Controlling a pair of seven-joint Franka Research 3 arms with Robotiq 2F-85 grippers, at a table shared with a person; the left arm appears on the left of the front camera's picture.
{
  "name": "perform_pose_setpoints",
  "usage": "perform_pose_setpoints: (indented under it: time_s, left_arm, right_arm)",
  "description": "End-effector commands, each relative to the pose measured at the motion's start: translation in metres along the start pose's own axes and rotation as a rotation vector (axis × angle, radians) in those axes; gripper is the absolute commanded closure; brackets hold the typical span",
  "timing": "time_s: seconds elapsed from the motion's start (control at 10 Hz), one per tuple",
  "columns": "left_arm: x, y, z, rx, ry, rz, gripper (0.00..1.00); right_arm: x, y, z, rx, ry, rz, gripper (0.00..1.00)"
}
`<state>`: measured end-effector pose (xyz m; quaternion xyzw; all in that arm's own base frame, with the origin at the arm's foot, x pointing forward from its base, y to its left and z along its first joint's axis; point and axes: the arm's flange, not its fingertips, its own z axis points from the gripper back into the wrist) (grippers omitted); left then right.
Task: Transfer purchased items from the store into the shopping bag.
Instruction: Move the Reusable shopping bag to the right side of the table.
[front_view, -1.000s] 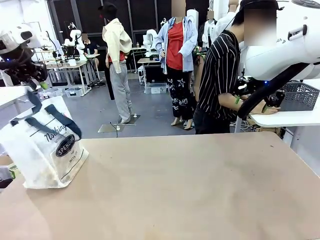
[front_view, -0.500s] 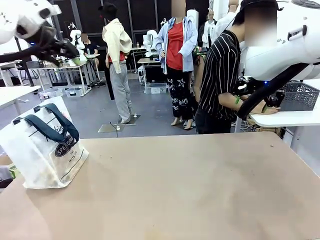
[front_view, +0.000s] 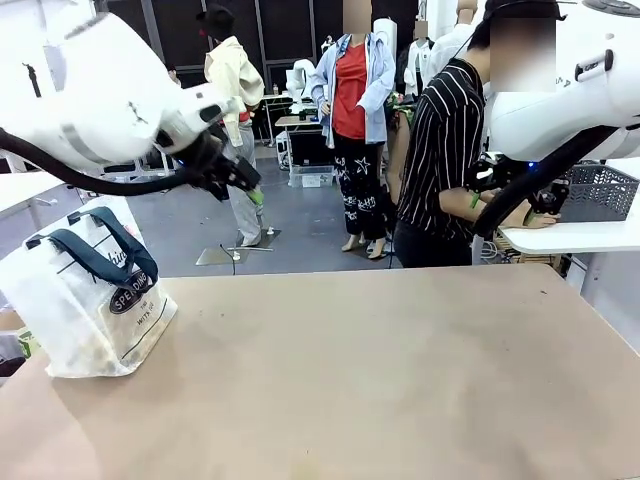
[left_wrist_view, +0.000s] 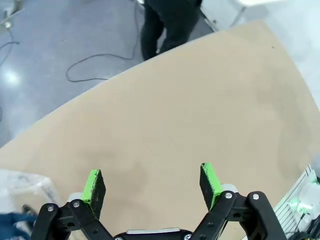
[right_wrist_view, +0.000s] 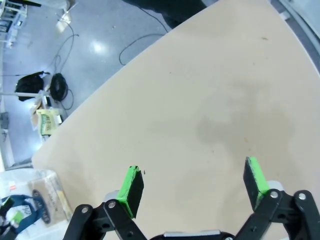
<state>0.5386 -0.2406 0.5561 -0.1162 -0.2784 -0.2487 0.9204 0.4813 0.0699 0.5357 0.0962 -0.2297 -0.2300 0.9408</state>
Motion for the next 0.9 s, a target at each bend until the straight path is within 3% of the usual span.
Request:
perform_pose_setpoints:
  time_s: [0.0, 0.3, 0.4, 0.8]
  left_arm:
    - [-0.001, 0.016, -0.012, -0.11, 0.01, -0.032, 0.02]
    - [-0.014, 0.035, -0.045, -0.189, 0.078, 0.015, 0.02]
    - [-0.011, 0.012, -0.041, -0.118, 0.046, -0.001, 0.02]
    - [-0.011, 0.012, -0.041, -0.118, 0.046, -0.001, 0.02]
  right_arm:
    - [0.001, 0.0, -0.001, -0.019, -0.002, 0.013, 0.0]
    - [0.001, 0.0, -0.001, -0.019, -0.002, 0.013, 0.0]
    - [0.001, 0.0, -0.001, -0.019, -0.002, 0.013, 0.0]
    - [0.001, 0.0, -0.001, -0.019, -0.002, 0.013, 0.0]
